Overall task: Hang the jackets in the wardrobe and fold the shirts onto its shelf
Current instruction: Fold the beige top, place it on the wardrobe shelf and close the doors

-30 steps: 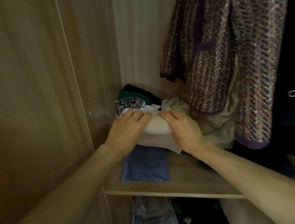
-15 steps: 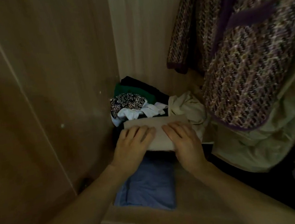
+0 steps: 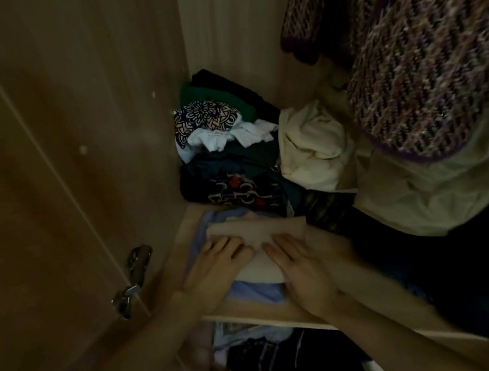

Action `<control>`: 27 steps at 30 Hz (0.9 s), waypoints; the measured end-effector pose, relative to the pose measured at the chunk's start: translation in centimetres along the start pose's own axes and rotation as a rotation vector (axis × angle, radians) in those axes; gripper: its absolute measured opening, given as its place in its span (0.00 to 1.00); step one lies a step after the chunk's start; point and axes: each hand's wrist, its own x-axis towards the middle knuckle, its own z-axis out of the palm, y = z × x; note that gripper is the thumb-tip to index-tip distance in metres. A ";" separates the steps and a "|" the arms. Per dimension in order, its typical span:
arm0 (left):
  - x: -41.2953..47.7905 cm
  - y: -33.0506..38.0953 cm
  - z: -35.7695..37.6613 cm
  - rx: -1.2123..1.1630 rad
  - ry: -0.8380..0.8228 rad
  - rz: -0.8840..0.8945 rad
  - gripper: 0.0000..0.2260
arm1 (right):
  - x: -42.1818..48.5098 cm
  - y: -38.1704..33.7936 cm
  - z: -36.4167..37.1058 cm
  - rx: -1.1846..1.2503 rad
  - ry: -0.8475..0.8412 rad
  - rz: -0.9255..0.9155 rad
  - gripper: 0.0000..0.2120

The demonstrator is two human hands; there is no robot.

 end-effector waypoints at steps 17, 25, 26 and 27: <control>2.7 -0.6 -2.4 -0.203 -0.038 -0.193 0.19 | 3.4 -0.2 -3.0 0.198 -0.110 0.123 0.38; 1.8 -0.4 1.1 -0.116 -0.102 -0.276 0.29 | 3.8 -0.1 -0.8 0.161 -0.141 0.239 0.51; 1.9 -0.6 1.5 -0.135 -0.116 -0.288 0.29 | 4.0 0.1 -0.7 0.173 -0.158 0.244 0.51; 2.1 -0.7 1.9 -0.144 -0.129 -0.290 0.29 | 4.2 0.4 -0.6 0.191 -0.176 0.247 0.50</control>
